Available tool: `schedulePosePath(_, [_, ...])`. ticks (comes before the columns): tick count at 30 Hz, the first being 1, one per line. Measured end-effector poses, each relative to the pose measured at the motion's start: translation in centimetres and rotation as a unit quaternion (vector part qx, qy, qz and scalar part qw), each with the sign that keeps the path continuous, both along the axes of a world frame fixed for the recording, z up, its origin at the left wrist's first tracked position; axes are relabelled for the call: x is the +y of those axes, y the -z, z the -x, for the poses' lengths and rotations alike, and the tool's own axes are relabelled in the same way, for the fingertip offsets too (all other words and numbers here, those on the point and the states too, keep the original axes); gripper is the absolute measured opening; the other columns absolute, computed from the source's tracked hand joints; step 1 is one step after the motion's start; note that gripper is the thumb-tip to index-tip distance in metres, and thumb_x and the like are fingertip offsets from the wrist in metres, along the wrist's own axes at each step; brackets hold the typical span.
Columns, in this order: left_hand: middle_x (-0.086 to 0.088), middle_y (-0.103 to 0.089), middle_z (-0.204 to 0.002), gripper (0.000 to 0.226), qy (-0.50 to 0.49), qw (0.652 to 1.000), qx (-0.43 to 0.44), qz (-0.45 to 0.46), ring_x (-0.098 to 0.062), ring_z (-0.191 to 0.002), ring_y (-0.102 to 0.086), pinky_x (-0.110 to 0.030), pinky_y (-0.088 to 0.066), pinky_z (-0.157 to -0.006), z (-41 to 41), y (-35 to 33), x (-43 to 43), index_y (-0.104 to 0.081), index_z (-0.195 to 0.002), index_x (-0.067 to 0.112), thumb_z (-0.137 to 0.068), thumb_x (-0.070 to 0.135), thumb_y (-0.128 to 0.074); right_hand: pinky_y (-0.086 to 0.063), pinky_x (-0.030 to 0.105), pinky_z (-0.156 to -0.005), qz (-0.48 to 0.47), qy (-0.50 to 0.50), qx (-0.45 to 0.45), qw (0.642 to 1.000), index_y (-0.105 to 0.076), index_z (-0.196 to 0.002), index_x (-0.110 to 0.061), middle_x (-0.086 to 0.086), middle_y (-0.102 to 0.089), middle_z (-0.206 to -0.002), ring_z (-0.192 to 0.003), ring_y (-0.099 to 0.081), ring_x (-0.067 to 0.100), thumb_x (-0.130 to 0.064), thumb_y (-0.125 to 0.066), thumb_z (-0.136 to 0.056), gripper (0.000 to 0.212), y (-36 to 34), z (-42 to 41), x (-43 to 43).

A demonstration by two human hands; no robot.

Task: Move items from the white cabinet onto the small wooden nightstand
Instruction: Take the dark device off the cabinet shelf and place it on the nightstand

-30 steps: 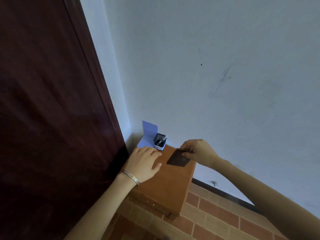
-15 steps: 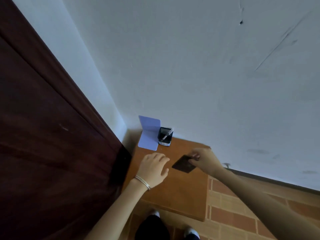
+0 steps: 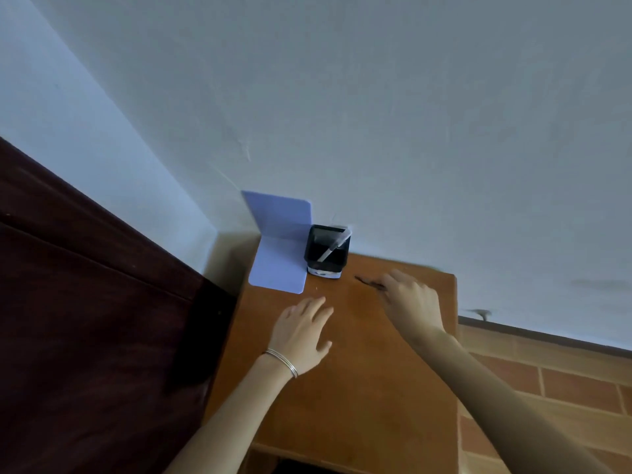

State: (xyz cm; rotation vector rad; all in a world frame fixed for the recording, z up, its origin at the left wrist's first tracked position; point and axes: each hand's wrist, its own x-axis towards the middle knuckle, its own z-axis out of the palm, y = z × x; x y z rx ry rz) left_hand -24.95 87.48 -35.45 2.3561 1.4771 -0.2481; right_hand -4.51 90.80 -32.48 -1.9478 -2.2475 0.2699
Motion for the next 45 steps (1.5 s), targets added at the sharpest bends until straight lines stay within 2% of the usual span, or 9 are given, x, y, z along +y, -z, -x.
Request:
schedulePosePath(3, [0.003, -0.011, -0.156, 0.061, 0.008, 1.0, 0.014, 0.012, -0.018, -0.141, -0.01, -0.036, -0.019, -0.11, -0.2, 2.7, 0.2, -0.023, -0.146, 0.024, -0.093, 0.046, -0.043, -0.041, 0.027, -0.036, -0.028, -0.06, 0.014, 0.998, -0.071, -0.082, -0.013, 0.002, -0.066, -0.074, -0.062, -0.064, 0.025, 0.006, -0.074, -0.055, 0.033, 4.3, 0.5, -1.5])
schedulePosePath(9, [0.005, -0.005, -0.157, 0.066, 0.023, 0.999, 0.038, 0.014, -0.017, -0.142, -0.004, -0.037, -0.022, -0.11, 0.2, 5.7, 0.5, -0.018, -0.147, 0.026, -0.091, 0.048, -0.047, -0.054, 0.027, -0.049, 0.017, -0.101, 0.011, 0.995, -0.074, -0.093, -0.012, 0.006, -0.071, -0.1, -0.092, -0.068, 0.022, 0.002, -0.089, -0.042, 0.055, 8.9, 0.5, -4.3])
schedulePosePath(14, [0.005, -0.006, -0.156, 0.069, 0.033, 0.999, 0.031, 0.007, -0.018, -0.141, -0.004, -0.035, -0.025, -0.108, 0.3, 6.5, 0.9, -0.019, -0.147, 0.027, -0.089, 0.046, -0.052, -0.052, 0.037, -0.083, 0.104, -0.132, 0.077, 0.983, -0.06, -0.121, -0.011, 0.008, -0.049, -0.137, -0.13, -0.04, 0.022, -0.007, -0.079, -0.069, 0.055, 10.7, -0.9, -3.9])
schedulePosePath(22, [0.004, -0.016, -0.155, 0.066, 0.038, 0.999, 0.009, -0.01, -0.019, -0.14, -0.012, -0.036, -0.031, -0.105, 0.7, 7.0, 0.9, -0.027, -0.144, 0.026, -0.087, 0.043, -0.055, -0.047, 0.039, -0.095, 0.097, -0.112, 0.108, 0.983, -0.055, -0.127, -0.015, 0.003, -0.04, -0.144, -0.136, -0.03, 0.017, -0.012, -0.064, -0.086, 0.043, 11.6, 0.1, -0.9])
schedulePosePath(26, [0.003, -0.018, -0.154, 0.066, 0.041, 0.999, 0.007, -0.017, -0.02, -0.14, -0.014, -0.036, -0.031, -0.104, 0.8, 7.2, 0.9, -0.028, -0.144, 0.025, -0.087, 0.044, -0.056, -0.045, 0.037, -0.093, 0.091, -0.094, 0.122, 0.984, -0.053, -0.129, -0.016, 0.001, -0.038, -0.146, -0.137, -0.026, 0.015, -0.016, -0.061, -0.088, 0.042, 11.7, 0.3, -0.5])
schedulePosePath(35, [0.003, -0.013, -0.155, 0.067, 0.065, 0.997, 0.027, -0.012, -0.02, -0.14, -0.013, -0.035, -0.032, -0.104, 0.9, 7.0, 1.3, -0.024, -0.146, 0.026, -0.089, 0.043, -0.054, -0.035, 0.039, -0.106, 0.132, -0.082, 0.1, 0.983, -0.05, -0.131, -0.018, -0.001, -0.036, -0.146, -0.138, -0.022, 0.014, -0.022, -0.055, -0.091, 0.04, 10.3, 0.4, 2.2])
schedulePosePath(38, [0.0, -0.016, -0.155, 0.066, 0.083, 0.995, 0.06, -0.002, -0.021, -0.139, -0.017, -0.035, -0.032, -0.104, 0.9, 5.5, 1.7, -0.02, -0.146, 0.025, -0.091, 0.04, -0.053, -0.031, 0.036, -0.106, 0.185, -0.097, 0.07, 0.975, -0.041, -0.137, -0.024, -0.002, -0.029, -0.15, -0.137, -0.024, 0.017, -0.028, -0.052, -0.093, 0.046, 8.0, 0.1, 1.5])
schedulePosePath(42, [-0.001, -0.029, -0.149, 0.06, 0.138, 0.989, 0.058, -0.017, -0.018, -0.134, -0.028, -0.033, -0.034, -0.102, 0.7, 0.2, 3.1, -0.02, -0.146, 0.024, -0.094, 0.034, -0.047, -0.033, 0.033, -0.101, 0.192, -0.095, 0.048, 0.976, -0.037, -0.14, -0.027, -0.001, -0.039, -0.145, -0.129, -0.038, 0.02, -0.021, -0.049, -0.094, 0.048, 2.1, -1.3, -0.4])
schedulePosePath(45, [-0.002, -0.042, -0.14, 0.055, 0.17, 0.984, 0.028, -0.035, -0.02, -0.127, -0.037, -0.035, -0.034, -0.099, -0.1, -5.7, 5.0, -0.029, -0.144, 0.02, -0.093, 0.033, -0.045, -0.026, 0.034, -0.106, 0.171, -0.085, -0.001, 0.982, -0.032, -0.141, -0.031, -0.003, -0.04, -0.144, -0.131, -0.035, 0.018, -0.031, -0.05, -0.093, 0.051, -3.5, -2.7, -1.9])
